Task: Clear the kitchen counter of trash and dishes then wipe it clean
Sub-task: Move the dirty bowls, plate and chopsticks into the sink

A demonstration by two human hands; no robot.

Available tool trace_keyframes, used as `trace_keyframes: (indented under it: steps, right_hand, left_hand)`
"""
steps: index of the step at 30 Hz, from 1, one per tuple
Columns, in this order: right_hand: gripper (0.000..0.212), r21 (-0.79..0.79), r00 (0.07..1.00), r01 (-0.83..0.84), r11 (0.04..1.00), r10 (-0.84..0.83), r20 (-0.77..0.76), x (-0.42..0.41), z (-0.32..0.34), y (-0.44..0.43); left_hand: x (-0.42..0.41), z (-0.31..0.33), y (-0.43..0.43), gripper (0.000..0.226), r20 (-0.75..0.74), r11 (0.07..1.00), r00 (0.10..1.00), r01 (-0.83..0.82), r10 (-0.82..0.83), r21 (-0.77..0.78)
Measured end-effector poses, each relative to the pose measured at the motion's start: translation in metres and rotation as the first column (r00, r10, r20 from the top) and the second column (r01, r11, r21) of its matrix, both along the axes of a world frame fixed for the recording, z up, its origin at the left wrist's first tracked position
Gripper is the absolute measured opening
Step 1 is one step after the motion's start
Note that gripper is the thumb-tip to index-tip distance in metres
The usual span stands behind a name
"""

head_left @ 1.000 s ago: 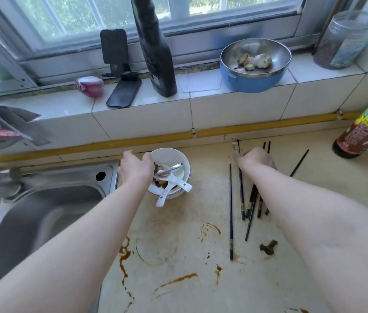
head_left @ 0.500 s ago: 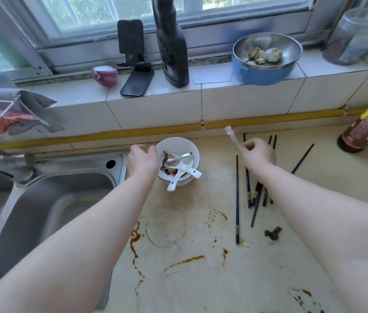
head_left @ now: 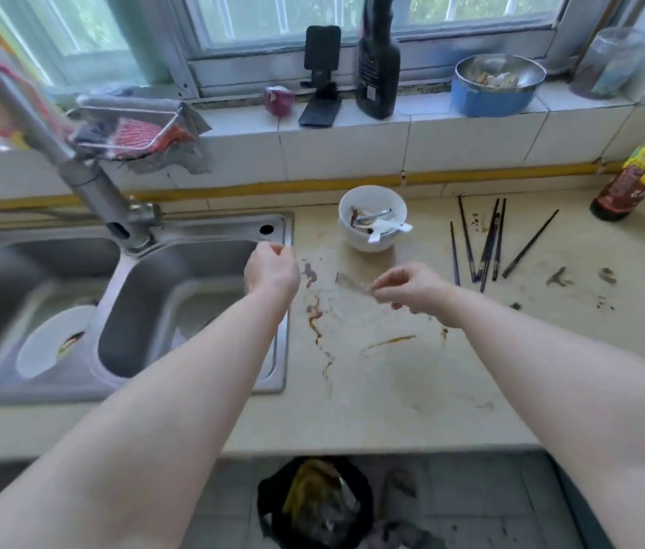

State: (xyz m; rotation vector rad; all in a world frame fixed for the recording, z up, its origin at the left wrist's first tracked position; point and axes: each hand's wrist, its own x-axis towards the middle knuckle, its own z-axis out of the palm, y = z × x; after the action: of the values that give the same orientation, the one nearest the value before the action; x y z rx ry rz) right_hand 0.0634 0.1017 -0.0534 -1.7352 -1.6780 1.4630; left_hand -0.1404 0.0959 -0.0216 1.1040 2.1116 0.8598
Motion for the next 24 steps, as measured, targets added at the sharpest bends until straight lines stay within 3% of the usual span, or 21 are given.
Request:
trace_keyframes:
  steps: [3, 8, 12, 15, 18, 24]
  right_hand:
    - [0.01, -0.238, 0.957, -0.255, 0.937, 0.28, 0.08, -0.03, -0.002, -0.048]
    - [0.015, -0.408, 0.86, -0.432, 0.804, 0.503, 0.081, -0.088, -0.025, -0.123]
    - [0.013, -0.435, 0.84, -0.403, 0.805, 0.514, 0.173, -0.128, -0.059, -0.171]
    - [0.02, -0.392, 0.717, -0.401, 0.828, 0.55, 0.428, -0.142, -0.093, -0.186]
    - [0.024, -0.258, 0.654, -0.353, 0.899, 0.434, 0.62, -0.148, -0.119, -0.193]
    - [0.02, -0.201, 0.62, -0.375, 0.905, 0.406, 0.671, -0.155, -0.143, -0.197]
  left_hand:
    - [-0.028, -0.007, -0.04, 0.028, 0.005, 1.0, 1.0, -0.01, 0.01, 0.009]
    - [-0.07, -0.027, -0.105, 0.021, 0.037, 0.998, 0.998, -0.053, 0.055, -0.039]
    - [-0.097, -0.048, -0.147, 0.017, 0.042, 0.993, 0.996, -0.08, 0.084, -0.089]
    - [-0.11, -0.059, -0.163, 0.022, 0.037, 0.991, 0.994, -0.095, 0.099, -0.098]
    - [-0.12, -0.071, -0.17, 0.025, 0.059, 0.987, 0.988, -0.135, 0.14, -0.088]
    - [-0.13, -0.093, -0.174, 0.024, 0.049, 0.982, 0.982, -0.176, 0.18, -0.064]
